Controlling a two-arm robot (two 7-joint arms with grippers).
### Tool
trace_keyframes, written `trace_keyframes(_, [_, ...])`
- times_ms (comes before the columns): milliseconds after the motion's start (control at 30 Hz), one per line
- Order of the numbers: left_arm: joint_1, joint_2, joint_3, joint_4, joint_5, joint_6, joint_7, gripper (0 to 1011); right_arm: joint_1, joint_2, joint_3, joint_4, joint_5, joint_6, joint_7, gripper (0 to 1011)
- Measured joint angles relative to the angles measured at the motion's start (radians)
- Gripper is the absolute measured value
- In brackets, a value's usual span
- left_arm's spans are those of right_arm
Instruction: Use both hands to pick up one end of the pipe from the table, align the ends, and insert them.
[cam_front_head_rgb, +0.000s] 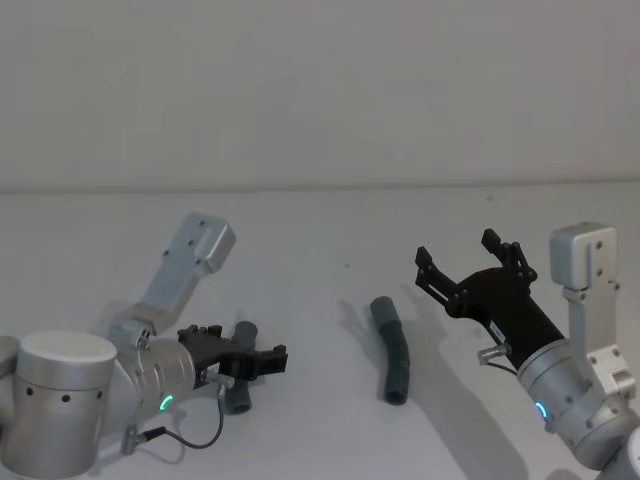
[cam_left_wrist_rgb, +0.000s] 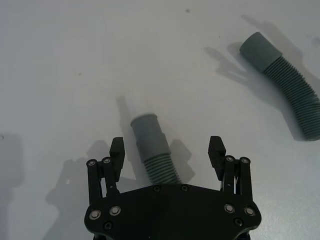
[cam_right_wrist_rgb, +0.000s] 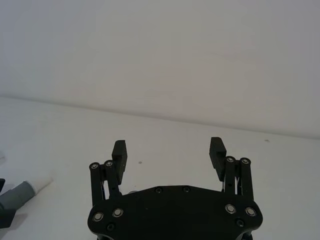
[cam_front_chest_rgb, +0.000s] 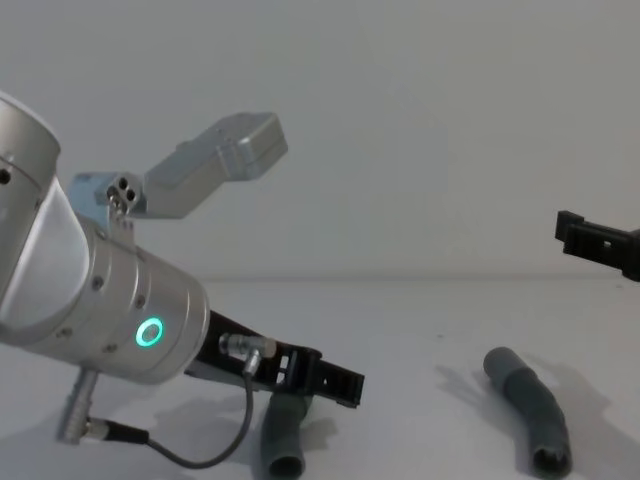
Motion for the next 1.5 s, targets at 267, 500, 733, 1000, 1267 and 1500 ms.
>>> trace_keyframes(267, [-0.009,0.004,0.011,-0.006,0.013,0.026,0.001,1001,0.000,0.000,0.000,0.000,0.000,0.000,0.000,1002])
trace_keyframes(500, [-0.023,0.018,0.028,-0.008,0.029,0.040,-0.006,1001,0.000,0.000,0.000,0.000,0.000,0.000,0.000,1002])
trace_keyframes(733, [-0.029,0.024,0.039,-0.007,0.039,0.048,-0.017,1001,0.000,0.000,0.000,0.000,0.000,0.000,0.000,1002])
trace_keyframes(1000, [-0.029,0.023,0.044,0.002,0.045,0.052,-0.024,1001,0.000,0.000,0.000,0.000,0.000,0.000,0.000,1002])
trace_keyframes(1267, [-0.024,0.020,0.044,0.009,0.050,0.053,-0.030,1001,0.000,0.000,0.000,0.000,0.000,0.000,0.000,1002])
trace_keyframes(1500, [-0.022,0.019,0.043,0.012,0.052,0.053,-0.032,1001,0.000,0.000,0.000,0.000,0.000,0.000,0.000,1002])
